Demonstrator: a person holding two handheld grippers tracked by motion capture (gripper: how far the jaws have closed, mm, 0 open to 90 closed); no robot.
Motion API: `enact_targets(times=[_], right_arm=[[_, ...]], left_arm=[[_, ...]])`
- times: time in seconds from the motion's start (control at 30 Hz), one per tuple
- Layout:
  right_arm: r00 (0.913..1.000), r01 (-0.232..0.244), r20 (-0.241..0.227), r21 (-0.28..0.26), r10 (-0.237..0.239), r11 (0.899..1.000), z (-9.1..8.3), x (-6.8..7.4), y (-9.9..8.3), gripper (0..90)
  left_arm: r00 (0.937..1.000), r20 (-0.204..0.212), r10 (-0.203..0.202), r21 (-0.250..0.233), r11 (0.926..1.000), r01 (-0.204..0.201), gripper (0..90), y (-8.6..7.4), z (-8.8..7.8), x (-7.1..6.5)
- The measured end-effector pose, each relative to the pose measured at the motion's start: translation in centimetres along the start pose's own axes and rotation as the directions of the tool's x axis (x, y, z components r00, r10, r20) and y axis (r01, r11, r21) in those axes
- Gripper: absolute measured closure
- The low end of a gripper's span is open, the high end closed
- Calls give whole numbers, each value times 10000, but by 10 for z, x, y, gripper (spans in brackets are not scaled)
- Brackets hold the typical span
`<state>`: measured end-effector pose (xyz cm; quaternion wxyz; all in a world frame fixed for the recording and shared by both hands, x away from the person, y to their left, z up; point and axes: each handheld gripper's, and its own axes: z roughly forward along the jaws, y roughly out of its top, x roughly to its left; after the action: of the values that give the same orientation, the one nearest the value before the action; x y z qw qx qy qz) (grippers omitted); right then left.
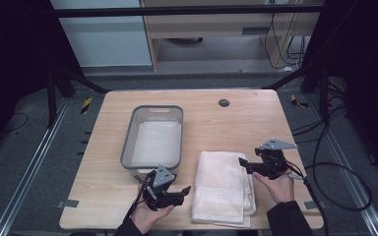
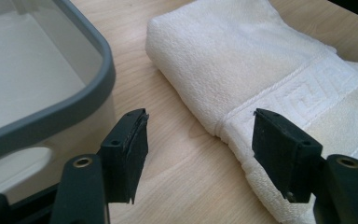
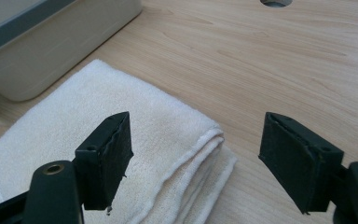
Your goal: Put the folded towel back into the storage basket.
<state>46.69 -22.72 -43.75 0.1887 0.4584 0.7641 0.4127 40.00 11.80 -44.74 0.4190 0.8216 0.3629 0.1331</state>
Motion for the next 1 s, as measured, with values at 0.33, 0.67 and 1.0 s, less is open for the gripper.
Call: enact_targets(times=[0.33, 0.67, 1.0], right_arm=[[9998, -64, -173, 584, 74, 9983, 12, 4, -5, 241], [9999, -16, -120, 881, 27, 9961, 21, 6, -8, 240], [9975, -617, -280, 1010, 648, 9930, 31, -3, -20, 268]], left_arm=[[9996, 212, 173, 327, 9993, -180, 330, -3, 18, -10], [9987, 428, 272, 619, 9976, -298, 300, -8, 34, -17], [9977, 520, 424, 889, 9949, -469, 271, -13, 48, -22]])
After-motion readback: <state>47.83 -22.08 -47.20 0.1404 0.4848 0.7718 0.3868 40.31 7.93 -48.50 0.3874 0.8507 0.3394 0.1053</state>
